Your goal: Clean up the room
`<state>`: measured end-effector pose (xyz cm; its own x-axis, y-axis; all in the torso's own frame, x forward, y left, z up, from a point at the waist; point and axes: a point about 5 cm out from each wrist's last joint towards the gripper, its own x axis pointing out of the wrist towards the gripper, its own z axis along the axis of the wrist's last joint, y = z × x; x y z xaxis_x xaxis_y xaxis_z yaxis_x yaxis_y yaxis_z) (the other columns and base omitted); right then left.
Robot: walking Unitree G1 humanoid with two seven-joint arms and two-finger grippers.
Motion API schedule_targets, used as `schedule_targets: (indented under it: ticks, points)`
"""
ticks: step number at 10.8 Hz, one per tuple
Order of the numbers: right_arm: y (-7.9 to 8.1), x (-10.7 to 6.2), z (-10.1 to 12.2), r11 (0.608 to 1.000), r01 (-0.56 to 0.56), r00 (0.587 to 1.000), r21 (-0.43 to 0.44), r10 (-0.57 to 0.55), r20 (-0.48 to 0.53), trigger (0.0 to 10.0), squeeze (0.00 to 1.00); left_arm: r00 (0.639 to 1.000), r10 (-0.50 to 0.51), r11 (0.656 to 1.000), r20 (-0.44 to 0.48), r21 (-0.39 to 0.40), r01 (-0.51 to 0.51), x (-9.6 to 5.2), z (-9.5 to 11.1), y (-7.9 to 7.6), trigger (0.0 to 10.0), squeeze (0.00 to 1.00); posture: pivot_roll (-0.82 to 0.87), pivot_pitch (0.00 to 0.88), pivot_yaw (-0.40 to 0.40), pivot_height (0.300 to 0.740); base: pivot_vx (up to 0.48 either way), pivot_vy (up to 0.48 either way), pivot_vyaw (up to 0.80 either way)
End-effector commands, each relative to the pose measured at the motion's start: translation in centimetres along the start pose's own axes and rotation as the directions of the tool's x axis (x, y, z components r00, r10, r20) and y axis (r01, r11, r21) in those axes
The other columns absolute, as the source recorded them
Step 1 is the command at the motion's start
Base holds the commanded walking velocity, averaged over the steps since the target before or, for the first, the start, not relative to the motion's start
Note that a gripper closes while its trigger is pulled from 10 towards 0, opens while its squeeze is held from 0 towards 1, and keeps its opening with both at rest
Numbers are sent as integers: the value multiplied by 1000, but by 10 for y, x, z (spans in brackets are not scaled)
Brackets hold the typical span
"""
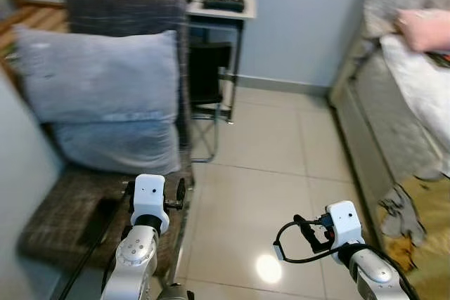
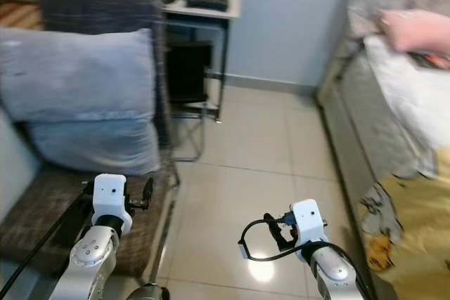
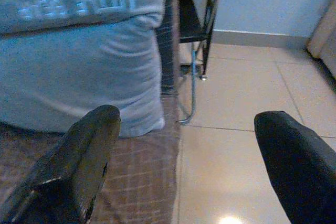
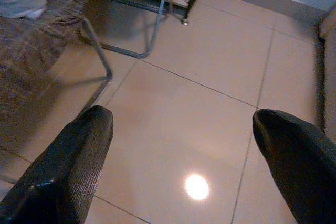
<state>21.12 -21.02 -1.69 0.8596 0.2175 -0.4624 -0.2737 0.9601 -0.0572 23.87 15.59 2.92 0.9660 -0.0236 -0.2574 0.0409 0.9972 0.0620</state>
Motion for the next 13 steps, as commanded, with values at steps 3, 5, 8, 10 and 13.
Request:
schedule_targets:
  ticks: [3,5,8,10,13]
  points:
    - [40,24,43,993,-116,985,-20,118,127,10000,0,999,17,1000,-44,25,-16,12,-2,-5,10000,0,47,0,-17,740,0,0,517]
    - [41,25,46,995,-93,987,-35,96,130,10000,0,999,18,1000,-45,23,-17,21,1,-8,10000,0,40,0,-22,740,0,0,256]
    - [29,35,57,996,-74,988,-45,80,131,10000,0,996,82,996,-23,47,-81,29,9,8,10000,0,72,0,-43,740,0,0,0]
    - [32,39,58,994,-103,985,-47,108,133,10000,0,996,87,996,-26,32,-86,23,8,6,10000,0,106,0,-60,740,0,0,0]
    - [44,46,65,988,-153,975,-7,152,161,10000,0,997,-60,996,-47,70,63,22,4,-29,10000,0,125,0,-69,740,0,0,579]
